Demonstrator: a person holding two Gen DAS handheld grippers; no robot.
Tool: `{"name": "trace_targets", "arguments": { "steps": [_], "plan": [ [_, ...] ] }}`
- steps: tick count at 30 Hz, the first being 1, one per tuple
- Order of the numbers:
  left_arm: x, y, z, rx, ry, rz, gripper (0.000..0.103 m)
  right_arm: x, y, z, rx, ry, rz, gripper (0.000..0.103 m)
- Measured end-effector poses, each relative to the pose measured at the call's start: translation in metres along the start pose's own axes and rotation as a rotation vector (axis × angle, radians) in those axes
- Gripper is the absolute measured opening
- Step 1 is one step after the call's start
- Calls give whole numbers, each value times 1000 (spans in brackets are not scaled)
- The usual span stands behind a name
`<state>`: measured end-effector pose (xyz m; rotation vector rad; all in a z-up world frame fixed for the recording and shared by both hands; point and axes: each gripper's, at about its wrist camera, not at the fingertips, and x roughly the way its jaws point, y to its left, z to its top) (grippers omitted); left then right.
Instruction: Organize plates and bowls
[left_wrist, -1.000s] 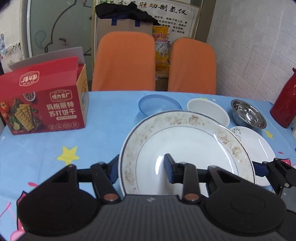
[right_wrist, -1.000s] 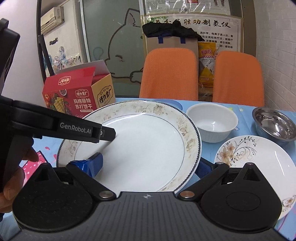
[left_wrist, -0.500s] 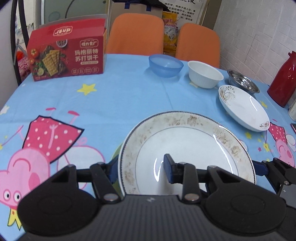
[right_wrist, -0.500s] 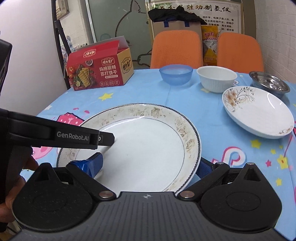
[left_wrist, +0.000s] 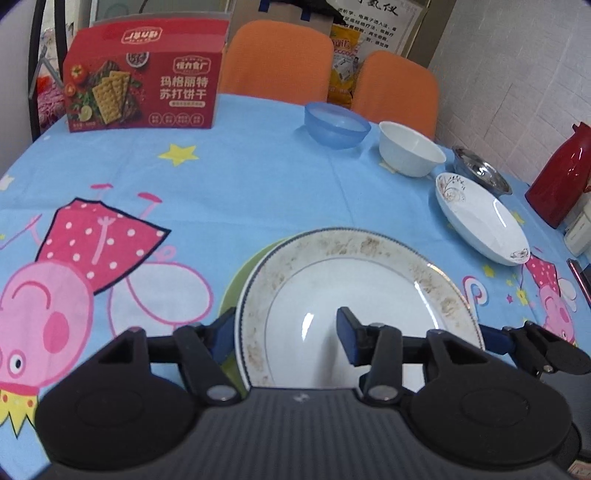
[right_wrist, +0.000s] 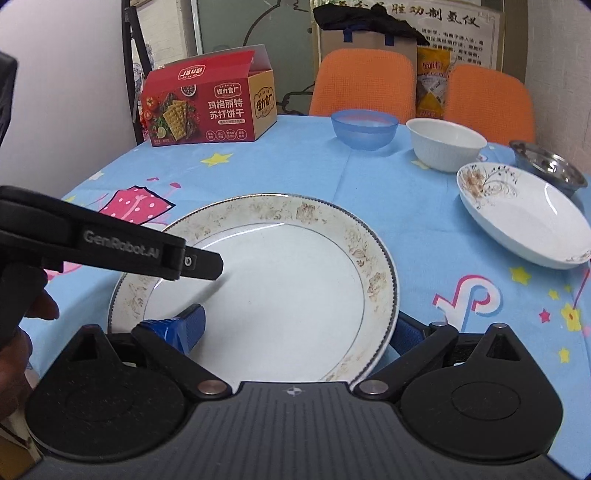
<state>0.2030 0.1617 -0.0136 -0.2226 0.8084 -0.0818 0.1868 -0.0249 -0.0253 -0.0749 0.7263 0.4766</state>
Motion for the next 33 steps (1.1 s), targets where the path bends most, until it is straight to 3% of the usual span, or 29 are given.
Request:
{"name": "trace_targets", "arguments": {
  "steps": [6, 11, 15, 21, 26, 33],
  "plan": [
    [-23, -5, 14, 26, -83, -5, 57, -25, -18, 3, 93, -85, 8, 88],
    [-11, -24, 26, 44, -56, -62, 61, -34, -41, 7, 135, -98, -14, 89],
    [6, -46, 35, 77, -36, -99, 70, -46, -72, 7, 167, -110, -97, 89],
    [41, -84, 57, 127, 39, -156, 73, -55, -132, 7, 223, -99, -214, 89],
    [88, -118, 95, 194, 109, -207, 73, -41, -186, 30, 233, -77, -289, 89],
    [162, -164, 128, 222, 217, -253, 72, 5, -241, 55, 270, -22, -278, 89]
  ]
}}
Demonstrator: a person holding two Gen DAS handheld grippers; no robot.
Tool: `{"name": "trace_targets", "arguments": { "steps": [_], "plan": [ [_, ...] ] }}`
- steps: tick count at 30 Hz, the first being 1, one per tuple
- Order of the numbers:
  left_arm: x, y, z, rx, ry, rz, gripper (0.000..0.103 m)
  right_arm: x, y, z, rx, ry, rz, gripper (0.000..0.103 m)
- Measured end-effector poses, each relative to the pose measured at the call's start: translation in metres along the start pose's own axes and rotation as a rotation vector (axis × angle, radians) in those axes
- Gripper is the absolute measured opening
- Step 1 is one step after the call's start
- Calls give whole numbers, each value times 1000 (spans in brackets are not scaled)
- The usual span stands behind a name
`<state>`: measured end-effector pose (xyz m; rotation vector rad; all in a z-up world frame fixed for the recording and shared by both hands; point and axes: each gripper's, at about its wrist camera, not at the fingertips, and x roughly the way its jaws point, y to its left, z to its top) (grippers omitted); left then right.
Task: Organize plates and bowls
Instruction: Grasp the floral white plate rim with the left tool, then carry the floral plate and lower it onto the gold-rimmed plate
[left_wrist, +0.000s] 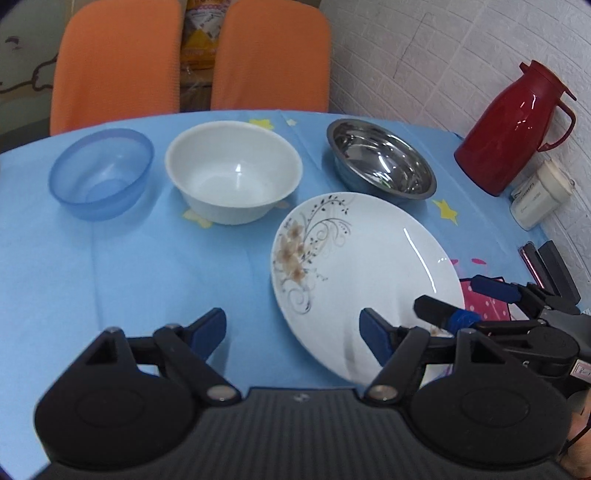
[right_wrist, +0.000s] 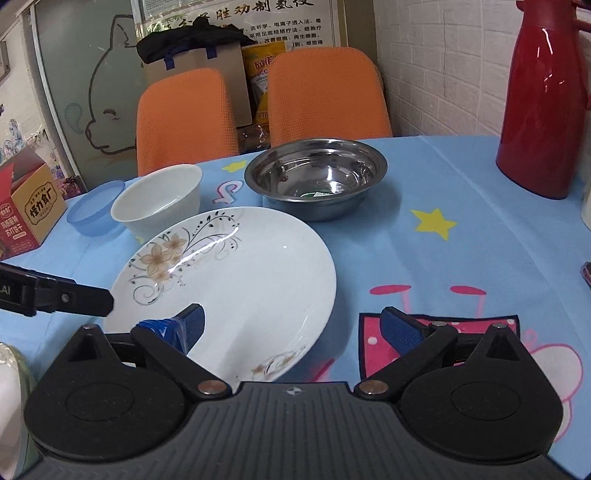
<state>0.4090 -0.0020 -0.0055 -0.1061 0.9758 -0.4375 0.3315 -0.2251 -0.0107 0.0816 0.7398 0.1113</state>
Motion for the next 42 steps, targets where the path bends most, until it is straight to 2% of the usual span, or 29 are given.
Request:
{"name": "trace_targets", "arguments": {
  "steps": [7, 11, 14, 23, 27, 30, 36, 42],
  "plan": [
    [43, -13, 15, 8, 49, 35, 70, 22, 7, 5, -56, 32, 30, 89],
    [50, -21, 18, 24, 32, 61, 71, 30, 10, 1, -62, 45, 58, 90],
    [52, -26, 16, 35, 17, 90, 71, 31, 16, -3, -110, 28, 34, 90],
    [54, -35, 11, 68, 4, 138, 69, 28, 11, -10, -120, -21, 50, 91],
    [53, -38, 9, 68, -3, 142, 65, 30, 24, -11, -130, -26, 51, 91],
    [48, -38, 8, 45, 19, 133, 58, 29, 26, -10, -107, -18, 33, 90],
    [28, -41, -8, 31, 1, 121, 57, 3, 34, -19, -78, -31, 22, 90],
    [-10, -47, -31, 46, -47, 98, 57, -34, 52, -32, -73, -75, -17, 91]
  ]
}}
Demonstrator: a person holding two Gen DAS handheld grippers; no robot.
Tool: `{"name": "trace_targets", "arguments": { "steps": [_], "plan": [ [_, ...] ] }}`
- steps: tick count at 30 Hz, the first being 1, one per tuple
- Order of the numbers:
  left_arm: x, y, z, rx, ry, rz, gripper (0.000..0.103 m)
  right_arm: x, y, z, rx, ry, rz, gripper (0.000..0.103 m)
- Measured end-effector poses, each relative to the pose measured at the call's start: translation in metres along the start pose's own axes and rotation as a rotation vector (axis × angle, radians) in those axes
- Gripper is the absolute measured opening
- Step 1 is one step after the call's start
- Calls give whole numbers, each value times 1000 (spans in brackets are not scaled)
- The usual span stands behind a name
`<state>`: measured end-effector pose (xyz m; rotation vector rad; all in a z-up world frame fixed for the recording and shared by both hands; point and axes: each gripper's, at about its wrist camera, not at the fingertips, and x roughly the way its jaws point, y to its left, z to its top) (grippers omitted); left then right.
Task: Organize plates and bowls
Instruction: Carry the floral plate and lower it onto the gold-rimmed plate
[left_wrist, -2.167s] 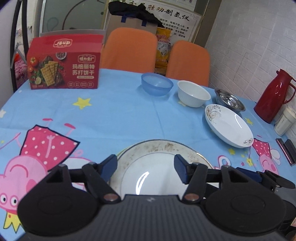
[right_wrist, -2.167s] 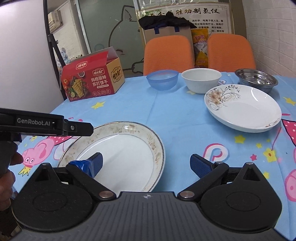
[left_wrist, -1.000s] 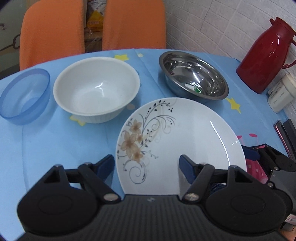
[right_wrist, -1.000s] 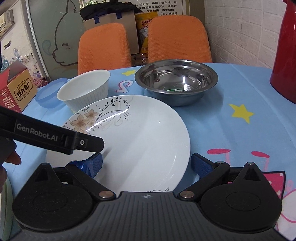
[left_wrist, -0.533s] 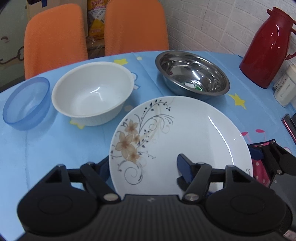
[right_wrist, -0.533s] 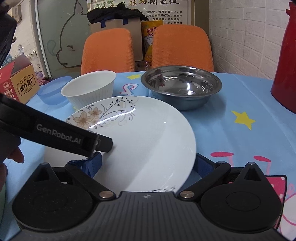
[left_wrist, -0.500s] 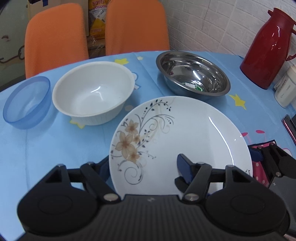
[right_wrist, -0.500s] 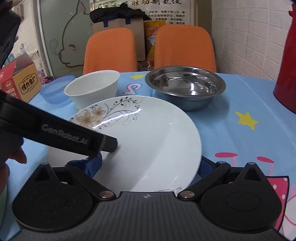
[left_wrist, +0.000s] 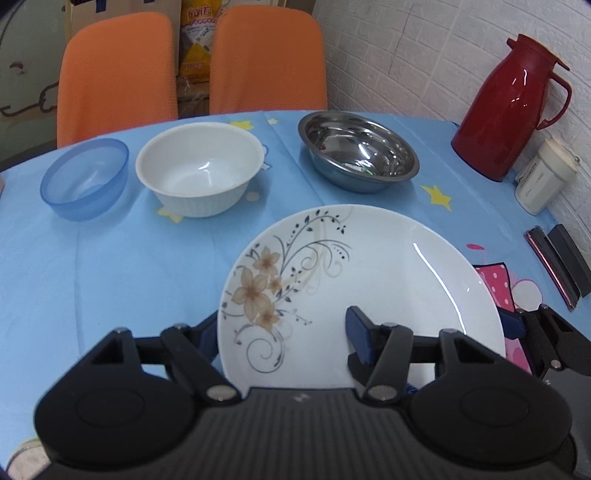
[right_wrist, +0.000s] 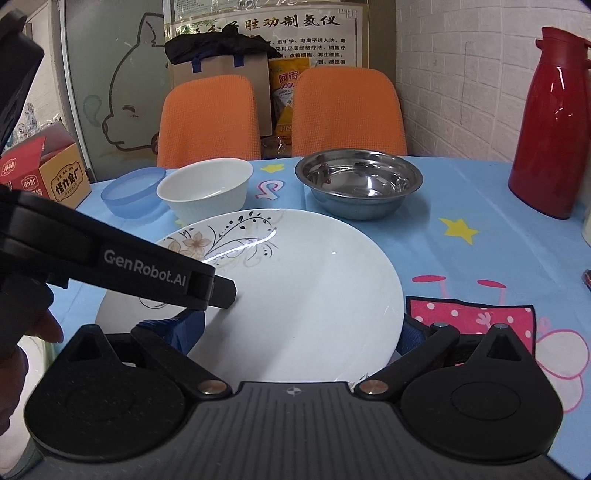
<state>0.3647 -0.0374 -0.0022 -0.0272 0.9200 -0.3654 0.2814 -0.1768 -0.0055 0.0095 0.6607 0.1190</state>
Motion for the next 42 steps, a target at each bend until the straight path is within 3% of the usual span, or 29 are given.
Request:
{"name": "trace_targets", "arguments": {
  "steps": [7, 18, 25, 38, 42],
  "plan": [
    [-62, 23, -31, -26, -66, 22, 56, -43, 38, -8, 2, -41, 48, 91],
    [-148, 107, -109, -140, -105, 177, 56, -69, 147, -32, -92, -36, 218, 91],
    [-153, 137, -148, -216, -99, 155, 55, -73, 181, -57, -134, 16, 235, 91],
    [-147, 150, -158, -239, -133, 94, 62, -67, 186, -66, -186, 43, 228, 90],
    [-160, 148, -154, -226, -190, 125, 67, -69, 184, -66, -181, 33, 220, 89]
  ]
}}
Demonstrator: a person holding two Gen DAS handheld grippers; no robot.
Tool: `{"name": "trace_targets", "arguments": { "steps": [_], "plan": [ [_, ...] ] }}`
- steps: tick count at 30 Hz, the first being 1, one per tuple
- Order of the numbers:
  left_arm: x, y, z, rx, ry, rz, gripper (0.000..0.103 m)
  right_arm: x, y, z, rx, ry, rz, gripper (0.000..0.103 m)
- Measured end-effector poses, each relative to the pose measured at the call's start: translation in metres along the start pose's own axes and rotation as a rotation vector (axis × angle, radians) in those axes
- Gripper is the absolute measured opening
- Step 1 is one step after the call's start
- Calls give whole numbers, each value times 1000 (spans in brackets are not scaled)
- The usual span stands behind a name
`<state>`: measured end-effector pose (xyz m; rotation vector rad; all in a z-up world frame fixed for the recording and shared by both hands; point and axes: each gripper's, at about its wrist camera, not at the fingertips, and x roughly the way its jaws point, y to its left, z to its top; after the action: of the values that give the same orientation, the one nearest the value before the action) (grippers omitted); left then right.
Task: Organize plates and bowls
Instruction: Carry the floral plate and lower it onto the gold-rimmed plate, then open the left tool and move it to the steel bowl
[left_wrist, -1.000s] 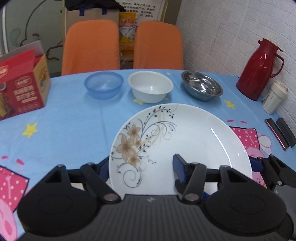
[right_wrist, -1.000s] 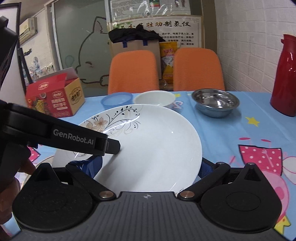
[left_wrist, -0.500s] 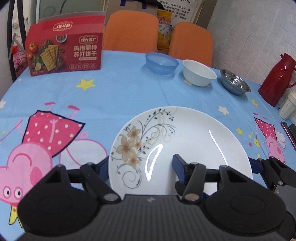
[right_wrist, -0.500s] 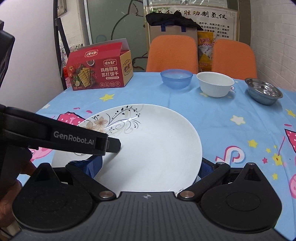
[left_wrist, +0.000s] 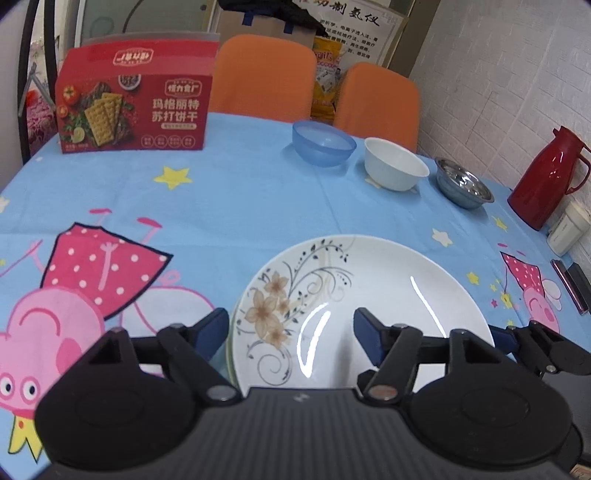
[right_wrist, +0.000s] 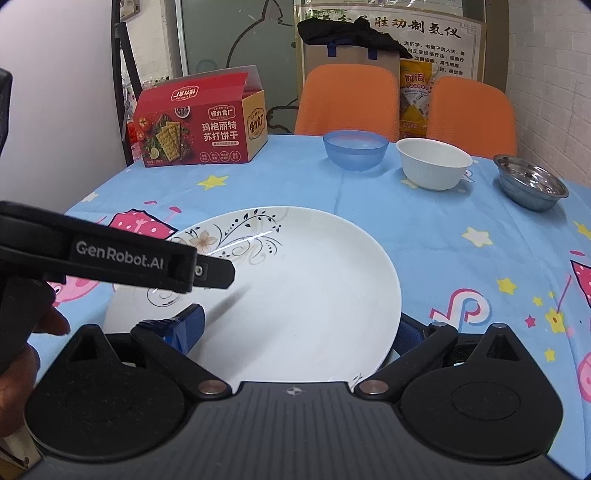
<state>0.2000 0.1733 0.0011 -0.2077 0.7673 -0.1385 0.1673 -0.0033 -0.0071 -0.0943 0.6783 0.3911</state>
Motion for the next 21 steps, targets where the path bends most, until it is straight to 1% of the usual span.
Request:
{"name": "trace_targets", "arguments": {
  "steps": [2, 4, 5, 6, 7, 8, 10, 13, 16, 19, 21],
  "plan": [
    [-7, -1, 6, 5, -26, 8, 69, 0, 6, -1, -40, -2, -42, 89],
    [-10, -3, 11, 4, -38, 4, 70, -2, 11, -1, -88, -21, -84, 89],
    [-11, -3, 14, 1, -39, 5, 70, -2, 11, -1, -98, -16, -99, 91],
    [-11, -4, 15, -3, -40, 9, 70, 2, 11, 0, -116, 19, -100, 91],
    [-11, -5, 17, -4, -42, 10, 70, 6, 8, 1, -123, 52, -73, 91],
    [-11, -6, 17, -2, -43, 12, 70, 6, 3, 0, -96, 61, -40, 90],
    [-11, -7, 17, -3, -39, 20, 70, 3, -7, 0, -51, 49, -18, 89],
    [-12, -9, 15, -5, -36, 11, 70, -12, -26, 5, 43, -36, -34, 89],
    [-11, -16, 16, 1, -28, -4, 70, -20, -38, 8, 74, -61, -26, 89],
    [-9, -26, 17, 10, -21, -17, 71, -23, -49, 10, 110, -62, 0, 89],
    [-6, -36, 20, 29, -15, -35, 72, -25, -57, 9, 109, -62, 4, 89]
  ]
}}
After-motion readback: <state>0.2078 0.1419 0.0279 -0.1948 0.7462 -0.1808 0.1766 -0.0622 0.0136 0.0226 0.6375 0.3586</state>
